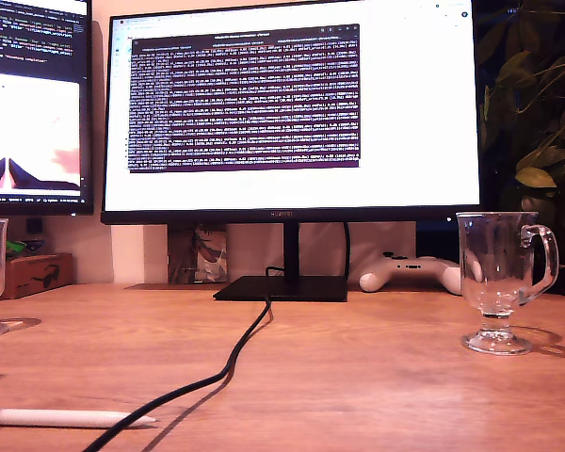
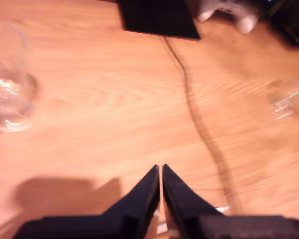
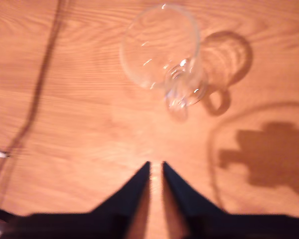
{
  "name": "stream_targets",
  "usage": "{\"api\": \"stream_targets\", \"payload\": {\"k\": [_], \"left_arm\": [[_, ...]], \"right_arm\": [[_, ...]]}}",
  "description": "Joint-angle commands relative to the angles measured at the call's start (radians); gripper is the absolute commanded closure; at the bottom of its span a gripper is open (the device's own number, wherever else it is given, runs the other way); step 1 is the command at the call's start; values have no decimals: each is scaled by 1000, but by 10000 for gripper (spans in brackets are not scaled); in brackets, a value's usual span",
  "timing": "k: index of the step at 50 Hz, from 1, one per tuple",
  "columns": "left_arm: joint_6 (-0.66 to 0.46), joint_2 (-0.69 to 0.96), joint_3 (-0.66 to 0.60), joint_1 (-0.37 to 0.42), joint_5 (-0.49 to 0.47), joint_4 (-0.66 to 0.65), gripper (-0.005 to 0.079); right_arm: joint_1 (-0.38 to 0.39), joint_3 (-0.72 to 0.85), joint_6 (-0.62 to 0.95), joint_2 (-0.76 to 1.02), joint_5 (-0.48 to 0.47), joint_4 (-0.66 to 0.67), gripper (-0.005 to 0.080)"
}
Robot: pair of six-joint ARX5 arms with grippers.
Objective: Pick the small glass cups in front of you with each of your hands, and place them behind the white pen
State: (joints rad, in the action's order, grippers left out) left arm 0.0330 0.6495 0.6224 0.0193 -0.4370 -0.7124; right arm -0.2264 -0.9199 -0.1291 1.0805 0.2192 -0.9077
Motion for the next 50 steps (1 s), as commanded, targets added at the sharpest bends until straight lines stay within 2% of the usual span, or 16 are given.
{"api": "stream_targets", "payload": {"k": [1, 14, 29, 43, 48, 50], "left_arm": [[-29, 29, 23, 5, 26, -18, 764], [-71, 113, 53, 5, 92, -50, 764], [-87, 123, 57, 5, 190, -47, 763], [-94, 131, 72, 5, 381, -42, 762], [-94, 159, 72, 2, 430, -45, 751], [-94, 175, 74, 2, 436, -51, 751]], "right_arm": [[-10, -27, 7, 48, -11, 0, 462], [-32, -83, 74, 230, -65, 2, 448], [-51, -84, 104, 329, -89, 71, 458], [-55, -84, 130, 336, -99, 118, 653], [-55, -84, 148, 336, -96, 126, 762], [-55, -84, 158, 336, -96, 132, 762]]}}
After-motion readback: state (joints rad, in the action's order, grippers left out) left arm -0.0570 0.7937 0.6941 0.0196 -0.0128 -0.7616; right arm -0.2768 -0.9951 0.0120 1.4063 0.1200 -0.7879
